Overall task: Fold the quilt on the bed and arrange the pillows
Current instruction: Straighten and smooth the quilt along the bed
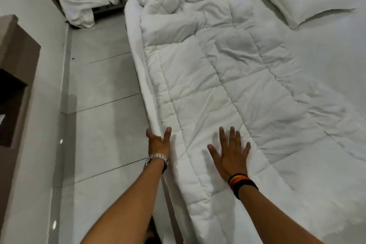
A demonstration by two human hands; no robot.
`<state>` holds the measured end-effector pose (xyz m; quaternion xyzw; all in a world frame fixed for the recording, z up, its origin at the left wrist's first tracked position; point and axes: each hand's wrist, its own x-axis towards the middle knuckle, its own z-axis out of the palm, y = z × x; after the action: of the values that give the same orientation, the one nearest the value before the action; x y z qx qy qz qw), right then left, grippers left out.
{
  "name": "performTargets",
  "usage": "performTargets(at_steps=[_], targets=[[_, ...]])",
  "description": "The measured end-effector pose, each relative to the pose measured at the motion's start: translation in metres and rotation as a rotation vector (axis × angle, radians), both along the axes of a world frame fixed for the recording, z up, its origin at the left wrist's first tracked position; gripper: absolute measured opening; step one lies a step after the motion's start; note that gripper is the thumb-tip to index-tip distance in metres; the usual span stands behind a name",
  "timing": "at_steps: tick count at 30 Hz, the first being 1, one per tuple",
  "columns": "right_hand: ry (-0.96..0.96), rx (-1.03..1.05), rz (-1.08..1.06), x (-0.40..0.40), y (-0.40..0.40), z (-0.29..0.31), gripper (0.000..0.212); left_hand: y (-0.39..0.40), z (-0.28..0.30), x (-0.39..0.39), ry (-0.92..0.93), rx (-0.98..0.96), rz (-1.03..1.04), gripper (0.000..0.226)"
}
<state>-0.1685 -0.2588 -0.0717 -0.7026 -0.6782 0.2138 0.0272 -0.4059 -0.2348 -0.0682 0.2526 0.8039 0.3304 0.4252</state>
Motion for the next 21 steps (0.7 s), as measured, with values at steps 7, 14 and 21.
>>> performTargets(at_steps=[7, 14, 21], targets=[[-0.061, 0.085, -0.109, -0.079, 0.103, -0.028, 0.079, 0.166, -0.026, -0.052, -0.071, 0.118, -0.006, 0.113], [-0.145, 0.041, -0.288, -0.156, 0.171, -0.062, 0.075, 0.304, -0.033, -0.083, -0.319, 0.186, 0.035, 0.117], [-0.067, 0.0, -0.464, -0.202, 0.2, -0.046, 0.079, 0.297, -0.039, -0.146, -0.4, 0.084, 0.118, 0.123]])
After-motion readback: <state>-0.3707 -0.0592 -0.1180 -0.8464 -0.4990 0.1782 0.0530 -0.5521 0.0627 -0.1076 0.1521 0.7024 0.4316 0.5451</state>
